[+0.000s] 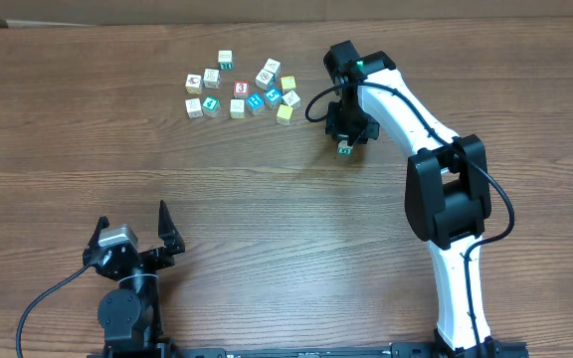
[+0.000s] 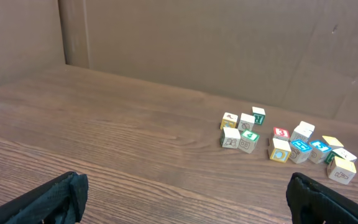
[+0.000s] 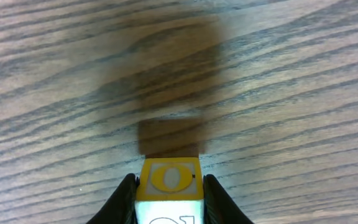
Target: Form a circle
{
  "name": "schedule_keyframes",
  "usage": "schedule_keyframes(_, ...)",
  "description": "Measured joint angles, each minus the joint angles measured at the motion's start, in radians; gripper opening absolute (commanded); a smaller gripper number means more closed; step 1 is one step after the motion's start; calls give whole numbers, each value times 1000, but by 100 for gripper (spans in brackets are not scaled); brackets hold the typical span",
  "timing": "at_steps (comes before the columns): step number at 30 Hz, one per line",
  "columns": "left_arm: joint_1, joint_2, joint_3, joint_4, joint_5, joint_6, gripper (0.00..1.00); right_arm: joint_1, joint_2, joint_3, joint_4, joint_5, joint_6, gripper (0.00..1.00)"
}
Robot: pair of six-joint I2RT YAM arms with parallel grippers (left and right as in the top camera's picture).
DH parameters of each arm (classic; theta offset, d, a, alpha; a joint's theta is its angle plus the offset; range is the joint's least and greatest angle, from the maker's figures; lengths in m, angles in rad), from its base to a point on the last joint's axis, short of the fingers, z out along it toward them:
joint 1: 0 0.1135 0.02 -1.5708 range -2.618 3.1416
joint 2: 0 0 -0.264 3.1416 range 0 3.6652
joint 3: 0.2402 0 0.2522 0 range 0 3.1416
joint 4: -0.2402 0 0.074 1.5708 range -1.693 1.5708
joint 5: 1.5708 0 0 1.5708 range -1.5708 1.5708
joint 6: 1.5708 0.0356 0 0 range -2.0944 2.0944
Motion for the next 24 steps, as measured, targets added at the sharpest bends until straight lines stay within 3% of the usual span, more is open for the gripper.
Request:
schedule_keyframes(15,0,0,0,0,0,0,100,74,1,80,12,-131,-100,18)
schedule_keyframes(24,0,0,0,0,0,0,100,213,1,80,40,24,-103,19)
